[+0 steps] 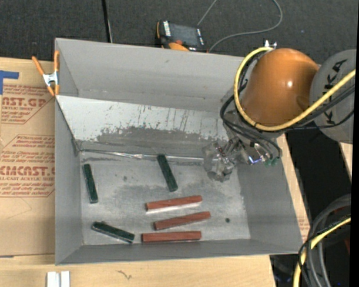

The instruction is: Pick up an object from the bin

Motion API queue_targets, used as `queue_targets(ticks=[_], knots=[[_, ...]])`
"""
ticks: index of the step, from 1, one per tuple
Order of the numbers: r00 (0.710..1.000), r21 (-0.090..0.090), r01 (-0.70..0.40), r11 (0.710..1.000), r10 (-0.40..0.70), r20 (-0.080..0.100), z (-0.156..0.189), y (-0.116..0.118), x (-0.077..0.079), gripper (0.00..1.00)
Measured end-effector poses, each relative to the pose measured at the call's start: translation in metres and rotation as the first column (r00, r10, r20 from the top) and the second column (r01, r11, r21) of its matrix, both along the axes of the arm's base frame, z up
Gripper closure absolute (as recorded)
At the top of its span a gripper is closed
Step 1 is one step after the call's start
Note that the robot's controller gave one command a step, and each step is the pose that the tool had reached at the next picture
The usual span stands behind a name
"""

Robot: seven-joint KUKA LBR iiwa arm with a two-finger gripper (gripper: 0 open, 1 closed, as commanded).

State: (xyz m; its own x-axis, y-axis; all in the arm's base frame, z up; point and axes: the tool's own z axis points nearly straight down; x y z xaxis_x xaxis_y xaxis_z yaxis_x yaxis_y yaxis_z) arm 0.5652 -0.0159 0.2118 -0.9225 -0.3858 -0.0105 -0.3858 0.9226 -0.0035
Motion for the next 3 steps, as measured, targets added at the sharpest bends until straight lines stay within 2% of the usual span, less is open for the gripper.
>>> queue_targets(ticks=[1, 2, 3], knots=[[1.000, 0.001, 0.002, 1.000, -0.002, -0.008, -0.004, -0.001, -0.002, 0.00], [1.000, 0.002, -0.022, 1.000, 0.022, -0.006, -0.143, 0.020, -0.016, 0.00], [1.000, 0.001, -0.021, 1.000, 0.021, -0.003, -0.139, 0.019, -0.014, 1.00]])
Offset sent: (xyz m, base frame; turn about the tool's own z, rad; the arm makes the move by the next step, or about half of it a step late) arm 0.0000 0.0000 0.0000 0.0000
